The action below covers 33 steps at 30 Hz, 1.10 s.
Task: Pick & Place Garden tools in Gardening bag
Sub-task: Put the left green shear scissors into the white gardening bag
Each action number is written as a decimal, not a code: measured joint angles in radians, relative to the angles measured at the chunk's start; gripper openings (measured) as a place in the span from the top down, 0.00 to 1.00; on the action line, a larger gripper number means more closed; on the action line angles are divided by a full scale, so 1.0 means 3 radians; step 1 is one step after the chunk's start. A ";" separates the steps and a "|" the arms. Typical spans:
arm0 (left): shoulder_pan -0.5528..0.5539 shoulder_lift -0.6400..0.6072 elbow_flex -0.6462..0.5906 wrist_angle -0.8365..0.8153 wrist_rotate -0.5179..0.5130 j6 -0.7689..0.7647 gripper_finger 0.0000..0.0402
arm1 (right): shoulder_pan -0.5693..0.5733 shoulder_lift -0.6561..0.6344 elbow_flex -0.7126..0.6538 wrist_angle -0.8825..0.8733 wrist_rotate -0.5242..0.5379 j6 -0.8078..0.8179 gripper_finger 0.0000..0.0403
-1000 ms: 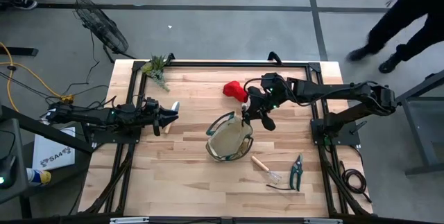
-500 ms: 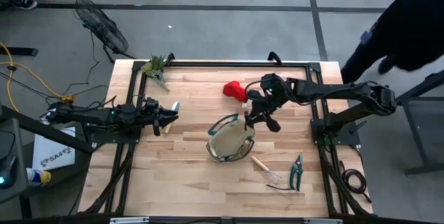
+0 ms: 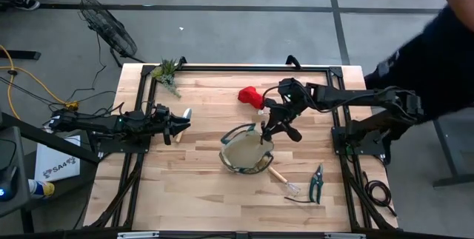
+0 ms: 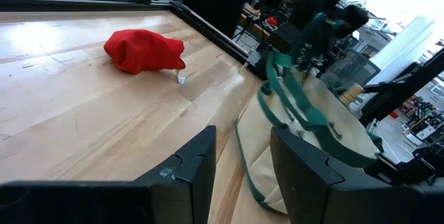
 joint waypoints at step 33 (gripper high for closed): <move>0.0000 0.0000 0.0000 -0.0001 -0.0011 0.0001 0.67 | 0.0014 0.0060 -0.0001 0.0153 -0.0046 -0.0428 0.90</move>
